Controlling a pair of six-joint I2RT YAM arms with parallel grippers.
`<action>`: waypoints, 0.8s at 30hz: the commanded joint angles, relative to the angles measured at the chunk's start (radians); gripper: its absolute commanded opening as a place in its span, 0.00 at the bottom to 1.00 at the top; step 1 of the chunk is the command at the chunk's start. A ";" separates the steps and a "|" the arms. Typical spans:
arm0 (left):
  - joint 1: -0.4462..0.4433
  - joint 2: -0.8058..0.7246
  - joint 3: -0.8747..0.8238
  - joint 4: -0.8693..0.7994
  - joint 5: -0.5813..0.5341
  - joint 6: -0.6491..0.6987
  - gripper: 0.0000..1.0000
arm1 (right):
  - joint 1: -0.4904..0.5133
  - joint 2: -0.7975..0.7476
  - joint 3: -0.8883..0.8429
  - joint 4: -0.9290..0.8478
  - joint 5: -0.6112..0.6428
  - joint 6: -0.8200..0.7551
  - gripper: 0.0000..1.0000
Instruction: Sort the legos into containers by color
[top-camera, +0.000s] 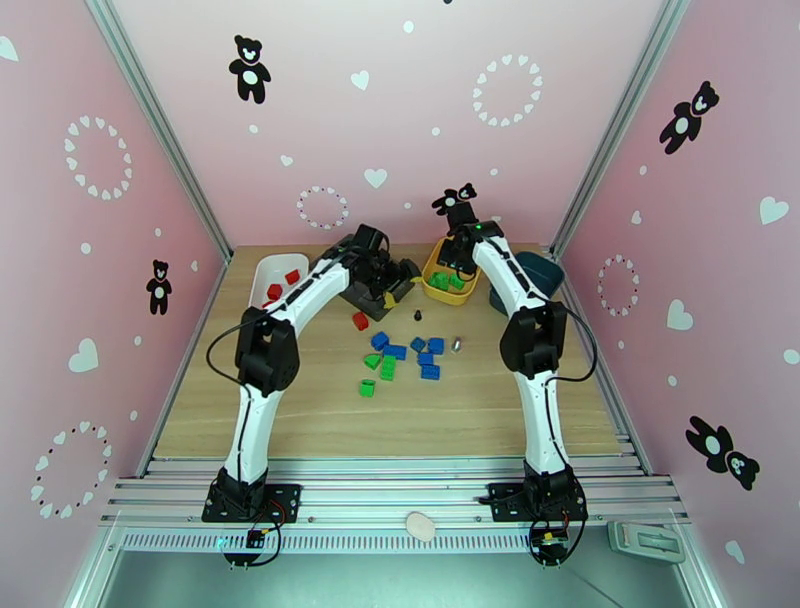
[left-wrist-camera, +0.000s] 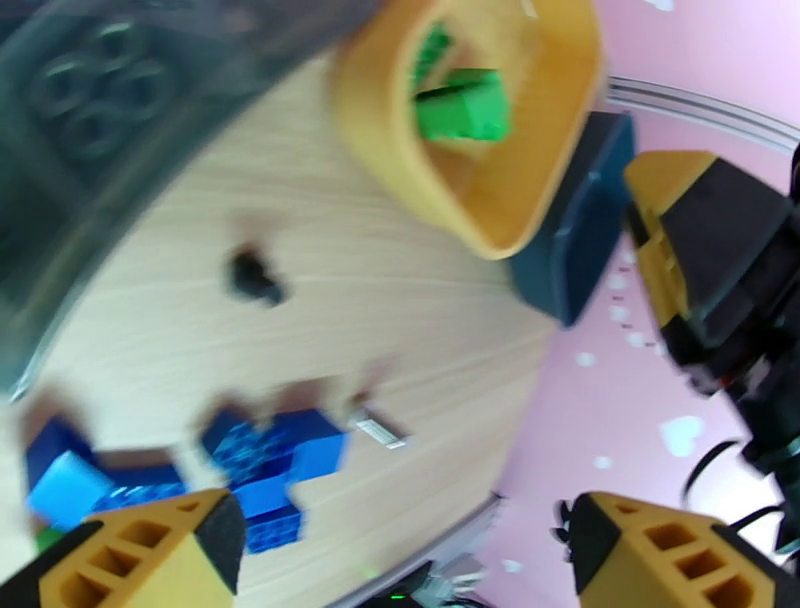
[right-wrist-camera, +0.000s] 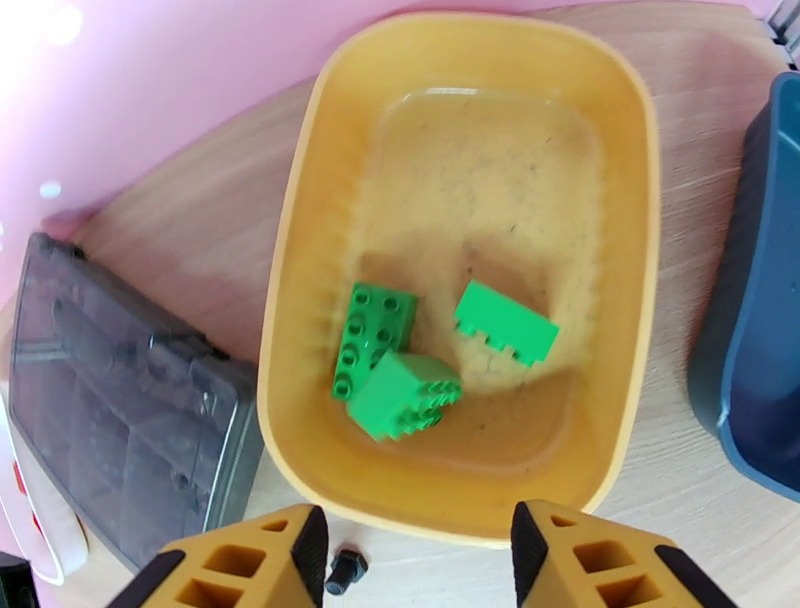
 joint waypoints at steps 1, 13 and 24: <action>0.005 -0.150 -0.131 -0.076 -0.143 0.093 0.88 | 0.053 -0.127 -0.096 -0.032 -0.028 -0.057 0.52; 0.015 -0.507 -0.714 -0.024 -0.375 0.020 0.85 | 0.341 -0.372 -0.596 0.063 -0.076 -0.025 0.57; 0.077 -0.649 -0.901 -0.003 -0.391 -0.033 0.86 | 0.521 -0.305 -0.743 0.109 -0.136 0.031 0.61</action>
